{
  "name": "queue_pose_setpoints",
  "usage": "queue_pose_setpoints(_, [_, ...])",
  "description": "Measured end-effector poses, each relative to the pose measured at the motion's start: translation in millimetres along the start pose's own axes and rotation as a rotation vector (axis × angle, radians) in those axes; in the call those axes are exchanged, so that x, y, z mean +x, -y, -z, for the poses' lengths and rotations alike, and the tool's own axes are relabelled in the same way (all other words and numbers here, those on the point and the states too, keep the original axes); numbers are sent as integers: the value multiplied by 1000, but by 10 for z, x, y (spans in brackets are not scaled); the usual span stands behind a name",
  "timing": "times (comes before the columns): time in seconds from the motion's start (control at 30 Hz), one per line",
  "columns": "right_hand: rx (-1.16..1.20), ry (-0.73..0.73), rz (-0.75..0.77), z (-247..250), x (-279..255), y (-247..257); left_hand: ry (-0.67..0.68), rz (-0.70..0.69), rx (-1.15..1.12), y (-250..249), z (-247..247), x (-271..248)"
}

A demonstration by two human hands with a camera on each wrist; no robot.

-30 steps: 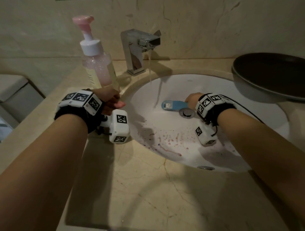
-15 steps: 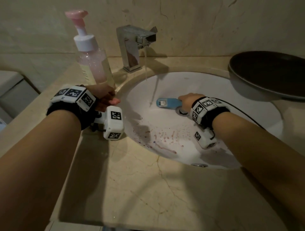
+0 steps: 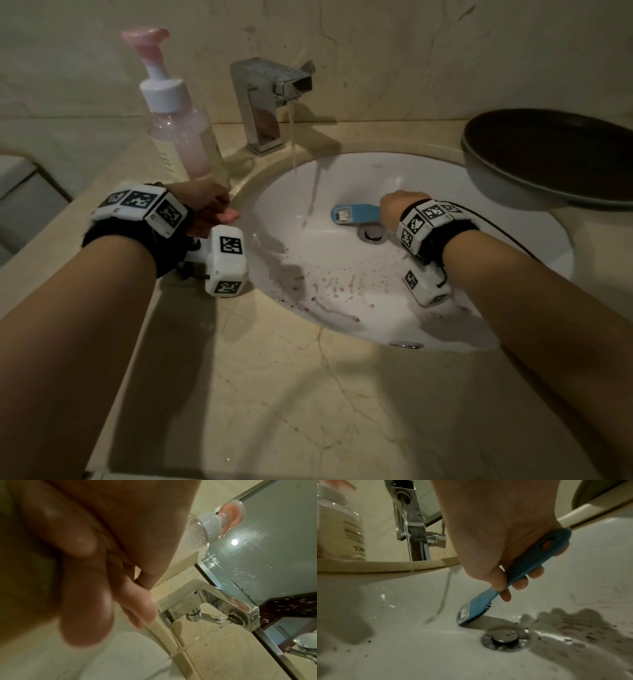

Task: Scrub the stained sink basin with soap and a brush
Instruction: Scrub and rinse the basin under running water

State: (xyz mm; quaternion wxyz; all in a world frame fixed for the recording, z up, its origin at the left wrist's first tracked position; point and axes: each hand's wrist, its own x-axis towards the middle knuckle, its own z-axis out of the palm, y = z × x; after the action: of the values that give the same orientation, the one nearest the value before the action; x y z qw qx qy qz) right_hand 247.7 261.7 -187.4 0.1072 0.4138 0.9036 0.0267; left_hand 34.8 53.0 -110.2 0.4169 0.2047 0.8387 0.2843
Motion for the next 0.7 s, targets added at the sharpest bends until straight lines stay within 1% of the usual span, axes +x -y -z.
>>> queue_pose_setpoints(0.1, [-15,-49,16,35,49,34,-5,4,8,8,3,17])
queue_pose_setpoints(0.2, [-20,-113,-81,31,-83,-182,-8,9,25,6,2,31])
queue_pose_setpoints(0.27, [13,-76,-141,40,-205,-375,-3,10,28,4,2,31])
queue_pose_setpoints(0.37, [-27,43,-104,86,-330,-563,-18,13,31,3,-3,25])
queue_pose_setpoints(0.43, [-26,62,-85,82,-287,-531,-42,16,30,1,-1,21])
queue_pose_setpoints(0.5, [39,86,-72,79,-195,-410,-49,20,29,-4,3,14])
queue_pose_setpoints(0.6, [263,107,-110,0,41,-160,-52,30,37,-6,-4,0])
queue_pose_setpoints(0.63, [323,109,-88,-47,113,-63,-61,30,34,-7,-9,-7])
queue_pose_setpoints(0.7, [391,188,-14,-140,253,109,-84,26,22,-8,-18,-21])
